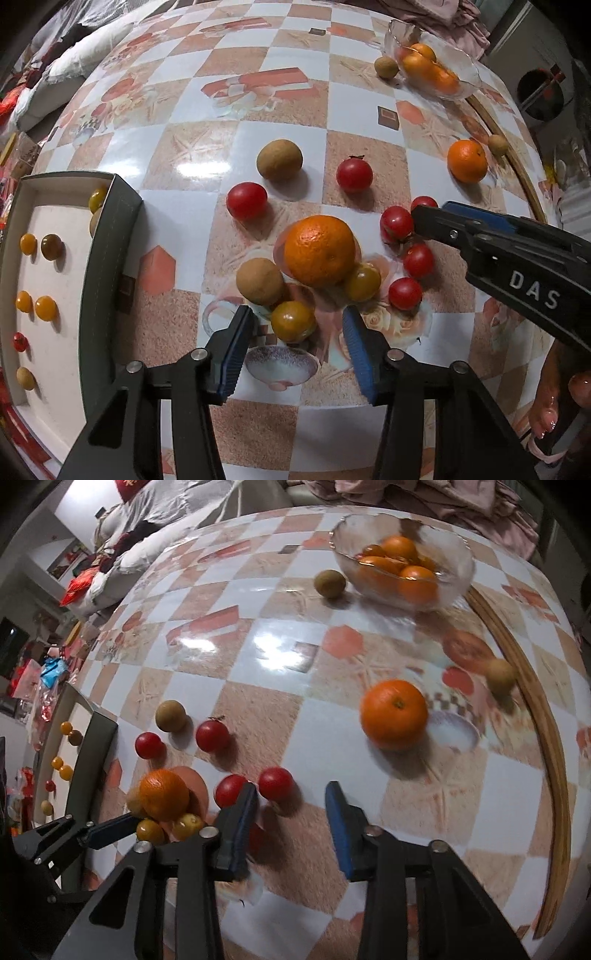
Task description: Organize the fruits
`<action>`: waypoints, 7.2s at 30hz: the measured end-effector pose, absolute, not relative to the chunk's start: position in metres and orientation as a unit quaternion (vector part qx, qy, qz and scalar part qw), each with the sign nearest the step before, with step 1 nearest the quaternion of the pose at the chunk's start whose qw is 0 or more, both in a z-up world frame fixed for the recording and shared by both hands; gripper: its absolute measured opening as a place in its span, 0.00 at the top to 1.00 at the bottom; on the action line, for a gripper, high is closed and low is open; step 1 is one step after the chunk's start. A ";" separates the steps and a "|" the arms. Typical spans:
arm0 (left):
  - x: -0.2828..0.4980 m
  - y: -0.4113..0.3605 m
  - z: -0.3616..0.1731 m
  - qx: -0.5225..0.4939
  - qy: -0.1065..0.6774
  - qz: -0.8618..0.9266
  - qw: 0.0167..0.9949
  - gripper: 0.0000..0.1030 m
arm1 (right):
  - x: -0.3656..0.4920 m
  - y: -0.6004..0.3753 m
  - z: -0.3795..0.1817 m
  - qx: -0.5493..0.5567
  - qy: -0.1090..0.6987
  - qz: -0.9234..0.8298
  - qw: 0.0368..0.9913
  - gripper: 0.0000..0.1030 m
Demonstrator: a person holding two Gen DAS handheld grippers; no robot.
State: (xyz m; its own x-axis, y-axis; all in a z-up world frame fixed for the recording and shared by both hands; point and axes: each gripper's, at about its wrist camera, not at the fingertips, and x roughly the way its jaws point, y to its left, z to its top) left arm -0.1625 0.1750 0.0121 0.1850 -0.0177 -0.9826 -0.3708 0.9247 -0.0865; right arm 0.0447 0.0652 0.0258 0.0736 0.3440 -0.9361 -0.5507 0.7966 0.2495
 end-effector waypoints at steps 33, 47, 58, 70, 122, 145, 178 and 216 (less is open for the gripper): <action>-0.212 0.215 0.044 -0.156 0.612 0.060 0.773 0.75 | 0.016 0.038 0.055 -0.033 0.629 0.273 0.727 0.80; -0.211 0.201 0.032 -0.145 0.601 0.054 0.784 0.31 | 0.001 0.041 0.057 -0.031 0.635 0.263 0.726 0.80; -0.189 0.197 0.015 -0.148 0.617 0.092 0.768 0.58 | 0.000 0.024 0.054 -0.015 0.641 0.251 0.726 0.80; -0.199 0.204 0.025 -0.165 0.602 0.070 0.778 0.77 | -0.002 0.026 0.059 -0.016 0.637 0.257 0.727 0.80; -0.348 0.367 0.030 -0.224 0.583 0.210 0.752 0.77 | -0.079 0.280 0.061 -0.166 0.614 0.429 0.642 0.80; -0.347 0.368 0.031 -0.194 0.591 0.207 0.755 0.19 | -0.086 0.310 0.030 -0.212 0.622 0.417 0.628 0.78; -0.353 0.367 0.074 -0.144 0.656 0.161 0.723 0.00 | -0.107 0.247 0.108 -0.174 0.644 0.293 0.685 0.00; -0.357 0.356 0.101 -0.108 0.657 0.139 0.733 0.00 | -0.137 0.248 0.130 -0.194 0.631 0.289 0.693 0.00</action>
